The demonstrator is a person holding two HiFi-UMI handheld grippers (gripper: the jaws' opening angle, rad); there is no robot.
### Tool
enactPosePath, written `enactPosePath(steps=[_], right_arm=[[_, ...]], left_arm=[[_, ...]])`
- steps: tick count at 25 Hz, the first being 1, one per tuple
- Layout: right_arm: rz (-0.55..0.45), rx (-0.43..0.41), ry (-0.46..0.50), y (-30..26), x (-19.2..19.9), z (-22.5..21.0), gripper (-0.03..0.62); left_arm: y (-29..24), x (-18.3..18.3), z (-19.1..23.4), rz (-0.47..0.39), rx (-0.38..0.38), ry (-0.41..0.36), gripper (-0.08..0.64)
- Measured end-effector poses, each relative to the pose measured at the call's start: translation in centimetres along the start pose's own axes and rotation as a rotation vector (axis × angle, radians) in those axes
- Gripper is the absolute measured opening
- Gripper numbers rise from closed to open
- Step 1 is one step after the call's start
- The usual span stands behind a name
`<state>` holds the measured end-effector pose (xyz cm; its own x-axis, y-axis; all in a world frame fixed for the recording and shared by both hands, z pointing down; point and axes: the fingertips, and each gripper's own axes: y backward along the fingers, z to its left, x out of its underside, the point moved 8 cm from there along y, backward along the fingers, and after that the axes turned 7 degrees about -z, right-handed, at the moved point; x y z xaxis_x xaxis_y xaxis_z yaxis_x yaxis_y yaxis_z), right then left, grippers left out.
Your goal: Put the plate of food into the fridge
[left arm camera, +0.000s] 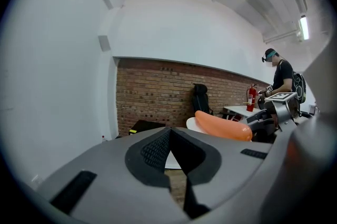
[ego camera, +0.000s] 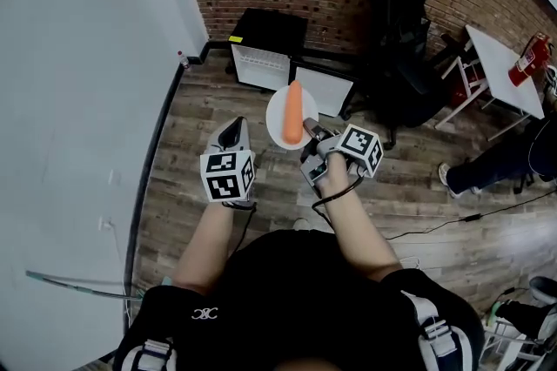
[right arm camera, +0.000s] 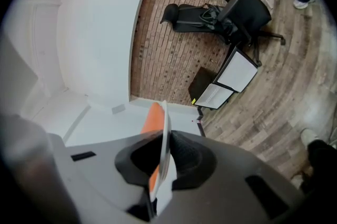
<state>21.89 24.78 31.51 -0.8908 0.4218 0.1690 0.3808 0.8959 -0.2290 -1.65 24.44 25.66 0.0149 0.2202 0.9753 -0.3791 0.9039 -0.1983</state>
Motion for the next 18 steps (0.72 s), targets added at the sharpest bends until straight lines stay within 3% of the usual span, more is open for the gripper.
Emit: enactPosePath(steps=[8,18], right_arm=[[0.045,0.032,0.01,-1.6,-6.0,-2.9,0.038],[0.118,0.03,-0.023,-4.6,-7.7,-4.2,0.038]], left_arm=[[-5.6,0.4,-5.1,0.03,-0.024,-0.027,-0.003],[-8.2,0.8,-5.5,0.058,-0.077,-0.044,-0.003]])
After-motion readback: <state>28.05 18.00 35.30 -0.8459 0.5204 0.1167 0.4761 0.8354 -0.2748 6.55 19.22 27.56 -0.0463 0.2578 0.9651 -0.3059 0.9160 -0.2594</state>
